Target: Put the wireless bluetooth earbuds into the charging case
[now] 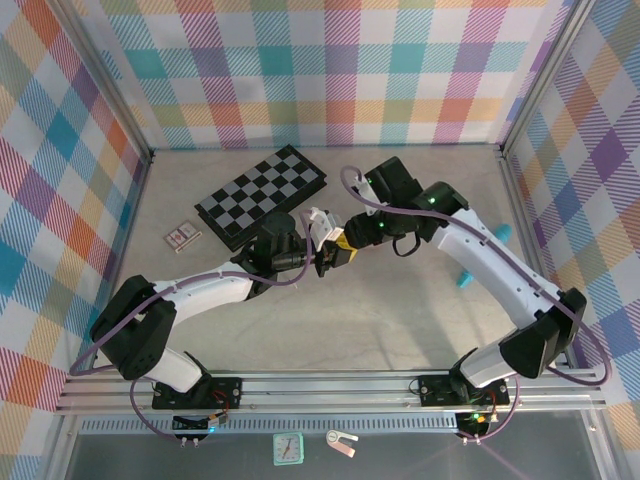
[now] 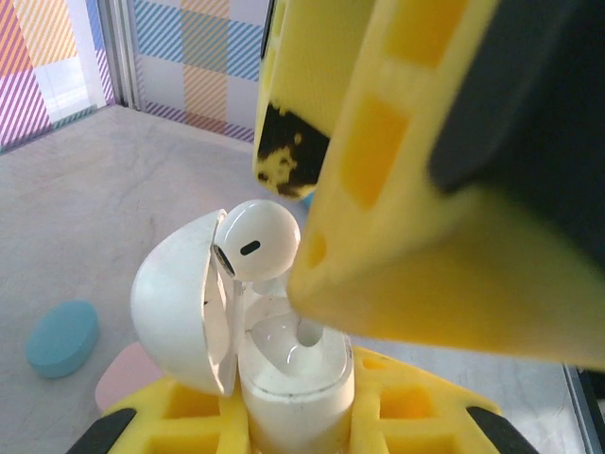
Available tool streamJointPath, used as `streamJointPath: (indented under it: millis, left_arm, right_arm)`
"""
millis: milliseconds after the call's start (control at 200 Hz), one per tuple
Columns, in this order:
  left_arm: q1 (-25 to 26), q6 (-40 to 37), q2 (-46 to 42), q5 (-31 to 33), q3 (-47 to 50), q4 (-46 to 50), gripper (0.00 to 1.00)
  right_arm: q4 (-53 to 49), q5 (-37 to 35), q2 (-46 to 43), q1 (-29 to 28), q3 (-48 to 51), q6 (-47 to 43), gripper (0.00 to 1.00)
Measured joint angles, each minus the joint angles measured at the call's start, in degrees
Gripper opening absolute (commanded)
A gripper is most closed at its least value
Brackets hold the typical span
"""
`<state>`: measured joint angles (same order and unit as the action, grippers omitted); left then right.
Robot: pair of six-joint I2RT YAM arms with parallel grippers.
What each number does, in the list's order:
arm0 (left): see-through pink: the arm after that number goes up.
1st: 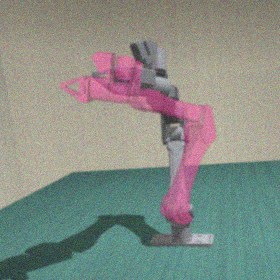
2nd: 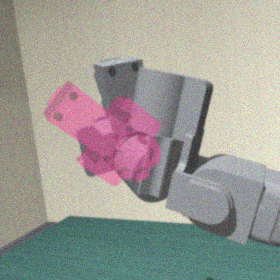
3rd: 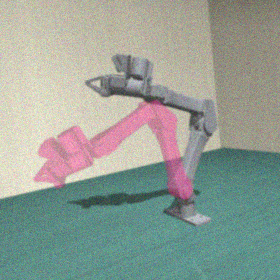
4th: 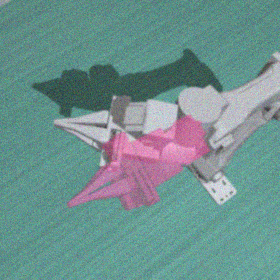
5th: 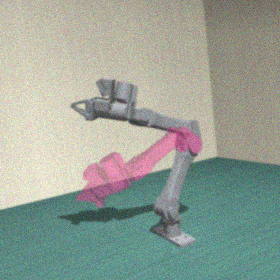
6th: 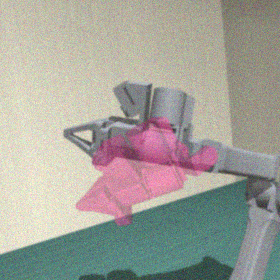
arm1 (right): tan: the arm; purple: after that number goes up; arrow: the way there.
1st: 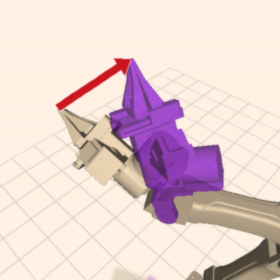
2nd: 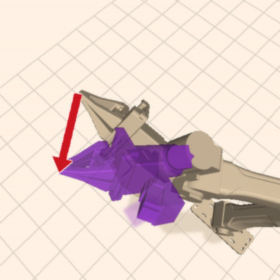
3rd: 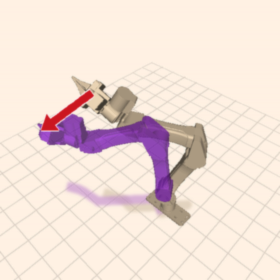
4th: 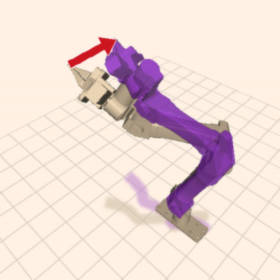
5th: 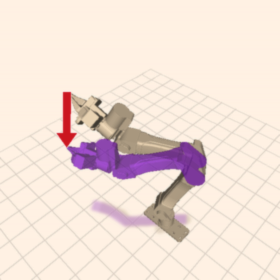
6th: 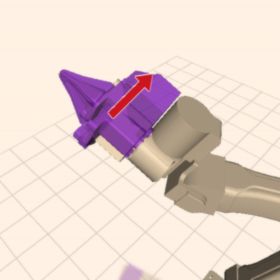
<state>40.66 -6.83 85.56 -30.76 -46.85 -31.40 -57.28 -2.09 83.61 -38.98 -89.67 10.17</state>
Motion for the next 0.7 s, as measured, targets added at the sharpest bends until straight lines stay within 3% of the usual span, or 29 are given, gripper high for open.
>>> streamJointPath:
  millis: [100,700]
  left_arm:
    - [0.0,0.0,0.0,0.0,0.0,-0.7,0.06]
    - [0.0,-0.1,-0.1,0.0,0.0,-0.6,0.05]
  right_arm:
    - [1.4,-0.6,-1.7,0.0,0.3,0.2,0.55]
    - [3.7,-1.7,0.1,0.0,1.0,5.5,0.29]
